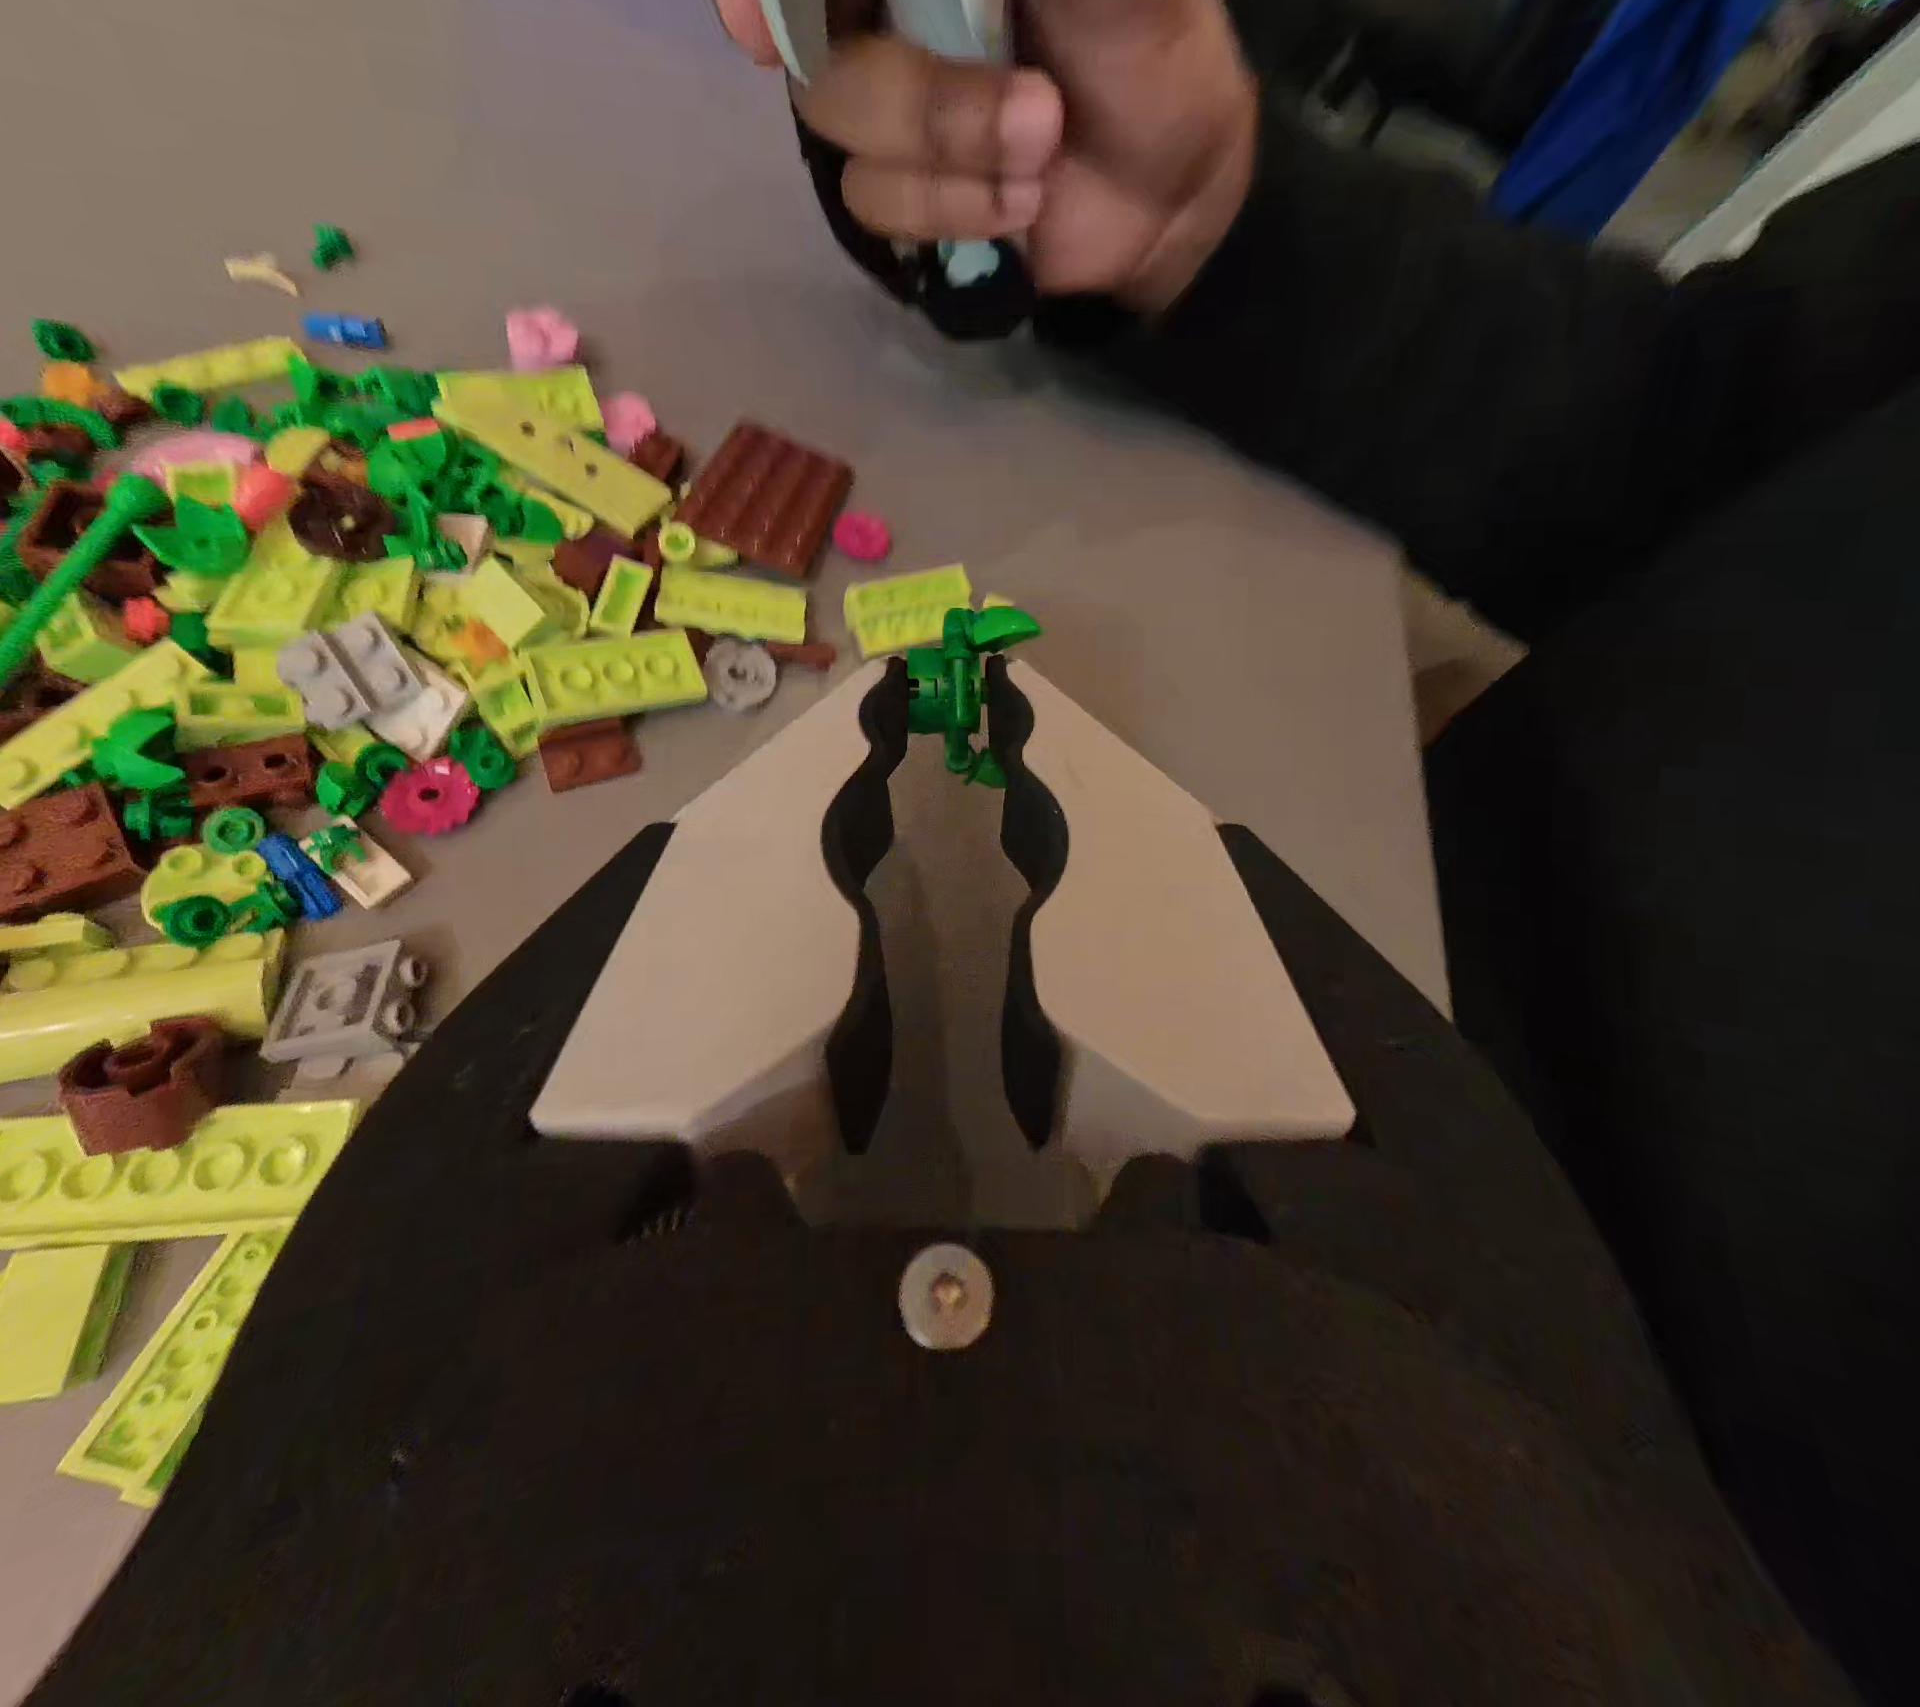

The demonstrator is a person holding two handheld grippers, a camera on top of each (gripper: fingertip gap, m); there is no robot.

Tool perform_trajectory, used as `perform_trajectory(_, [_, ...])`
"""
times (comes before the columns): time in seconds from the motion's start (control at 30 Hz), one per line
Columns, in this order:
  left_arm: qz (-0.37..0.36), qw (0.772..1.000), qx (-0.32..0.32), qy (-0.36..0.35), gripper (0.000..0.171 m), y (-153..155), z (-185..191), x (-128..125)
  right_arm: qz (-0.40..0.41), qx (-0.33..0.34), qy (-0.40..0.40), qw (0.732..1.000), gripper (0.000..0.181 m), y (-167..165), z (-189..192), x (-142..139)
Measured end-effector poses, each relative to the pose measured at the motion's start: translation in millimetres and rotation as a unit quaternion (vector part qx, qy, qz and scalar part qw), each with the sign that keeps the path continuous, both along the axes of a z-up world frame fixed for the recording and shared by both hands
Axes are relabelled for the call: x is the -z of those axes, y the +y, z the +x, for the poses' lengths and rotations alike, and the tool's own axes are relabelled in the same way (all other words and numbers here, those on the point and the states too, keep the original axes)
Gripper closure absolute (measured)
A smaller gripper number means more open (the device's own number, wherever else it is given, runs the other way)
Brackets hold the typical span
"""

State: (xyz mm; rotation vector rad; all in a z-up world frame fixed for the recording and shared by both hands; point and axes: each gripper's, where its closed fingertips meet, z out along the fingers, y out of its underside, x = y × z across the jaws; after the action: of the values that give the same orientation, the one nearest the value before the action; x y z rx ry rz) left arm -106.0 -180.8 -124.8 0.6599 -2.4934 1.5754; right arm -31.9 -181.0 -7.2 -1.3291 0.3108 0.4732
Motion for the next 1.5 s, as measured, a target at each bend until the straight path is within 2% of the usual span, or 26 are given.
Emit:
perform_trajectory(0.1, [0.045,0.999,-0.003,-0.002,0.159,-1,0,12,-0.053,-0.023,0.016,0.998,0.178,14,-4,24])
perform_trajectory(0.17, [0.052,0.999,-0.015,0.003,0.147,0,3,15,-0.054,-0.041,0.039,0.997,0.178,19,-7,30])
perform_trajectory(0.27, [0.027,0.999,-0.035,0.008,0.131,3,10,8,-0.055,-0.056,0.058,0.995,0.178,24,-10,36])
perform_trajectory(0.33, [-0.008,0.998,-0.064,-0.012,0.131,7,21,-4,-0.073,-0.057,0.049,0.995,0.178,28,-12,42])
perform_trajectory(0.4, [-0.031,0.992,-0.103,-0.061,0.139,16,35,-18,-0.087,-0.056,0.037,0.994,0.178,32,-16,46])
perform_trajectory(0.5, [-0.018,0.977,-0.152,-0.151,0.151,27,47,-31,-0.099,-0.044,0.025,0.994,0.178,40,-18,50])
perform_trajectory(0.63, [0.039,0.943,-0.202,-0.262,0.166,37,58,-39,-0.122,-0.024,0.026,0.992,0.178,48,-18,60])
perform_trajectory(0.7, [0.068,0.935,-0.204,-0.282,0.169,37,59,-35,-0.119,-0.017,0.034,0.992,0.178,50,-17,60])
perform_trajectory(0.8, [0.089,0.926,-0.211,-0.3,0.17,37,61,-33,-0.127,-0.01,0.035,0.991,0.178,52,-17,64])
perform_trajectory(0.97, [0.119,0.912,-0.224,-0.322,0.171,42,65,-32,-0.157,0.027,-0.009,0.987,0.178,56,-16,67])
perform_trajectory(1.13, [0.125,0.917,-0.218,-0.31,0.171,40,64,-29,-0.181,0.039,-0.042,0.982,0.177,55,-15,70])
perform_trajectory(1.2, [0.13,0.915,-0.218,-0.313,0.171,40,64,-29,-0.169,0.036,-0.031,0.984,0.173,54,-15,67])
perform_trajectory(1.33, [0.13,0.918,-0.215,-0.308,0.171,38,62,-29,-0.102,0.027,0.043,0.994,0.164,46,-7,53])
perform_trajectory(1.5, [0.138,0.919,-0.219,-0.298,0.171,40,63,-26,-0.129,0.002,0.045,0.991,0.165,49,-13,62])
